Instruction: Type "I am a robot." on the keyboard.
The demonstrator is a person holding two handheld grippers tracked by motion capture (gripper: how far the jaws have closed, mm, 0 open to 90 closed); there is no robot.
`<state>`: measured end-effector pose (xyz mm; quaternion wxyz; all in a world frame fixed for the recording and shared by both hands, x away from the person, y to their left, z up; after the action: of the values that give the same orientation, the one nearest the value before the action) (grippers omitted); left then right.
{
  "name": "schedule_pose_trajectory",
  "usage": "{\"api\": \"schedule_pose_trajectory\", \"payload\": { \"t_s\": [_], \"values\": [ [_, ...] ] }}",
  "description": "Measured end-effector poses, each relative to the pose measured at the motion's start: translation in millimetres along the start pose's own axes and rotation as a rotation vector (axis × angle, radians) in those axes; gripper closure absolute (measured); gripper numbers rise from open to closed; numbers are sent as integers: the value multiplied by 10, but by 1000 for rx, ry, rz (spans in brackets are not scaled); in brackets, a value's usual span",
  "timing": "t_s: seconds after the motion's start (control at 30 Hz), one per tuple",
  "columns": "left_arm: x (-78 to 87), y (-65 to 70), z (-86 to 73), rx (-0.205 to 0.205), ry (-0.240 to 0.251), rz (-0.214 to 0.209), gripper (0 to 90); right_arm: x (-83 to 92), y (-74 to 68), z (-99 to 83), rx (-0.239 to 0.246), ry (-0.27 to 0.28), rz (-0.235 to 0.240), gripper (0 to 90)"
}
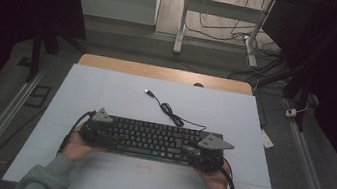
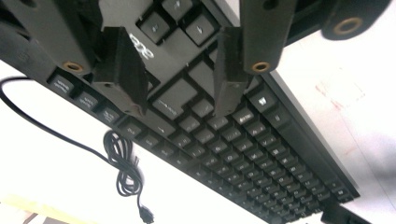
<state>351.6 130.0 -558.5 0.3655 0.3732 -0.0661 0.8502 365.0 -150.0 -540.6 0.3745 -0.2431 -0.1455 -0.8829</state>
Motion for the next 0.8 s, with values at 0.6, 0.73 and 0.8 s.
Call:
{"api": "schedule_pose_trajectory", "payload": {
  "t_s": [0.6, 0.73, 0.8],
  "values": [
    [-11, 15, -2, -4, -7, 0, 324, -341, -233, 318, 22, -6, 78, 896],
    [-15, 15, -3, -4, -7, 2, 323, -470, -299, 398, 29, -13, 93, 896],
    [-14, 14, -4, -2, -8, 0, 323, -532, -331, 420, 33, -20, 97, 896]
  ]
}}
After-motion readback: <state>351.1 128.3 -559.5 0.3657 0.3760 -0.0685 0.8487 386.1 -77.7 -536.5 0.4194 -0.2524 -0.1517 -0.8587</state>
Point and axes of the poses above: each handheld gripper's, and its own axes: x roughly backward along the jaws, z roughly out of its top, y roughly to its right, the point moved 8 cm from there along -x, roughly forward along the jaws, and after that the axes turned 5 degrees about -z, right-handed, at the moved point
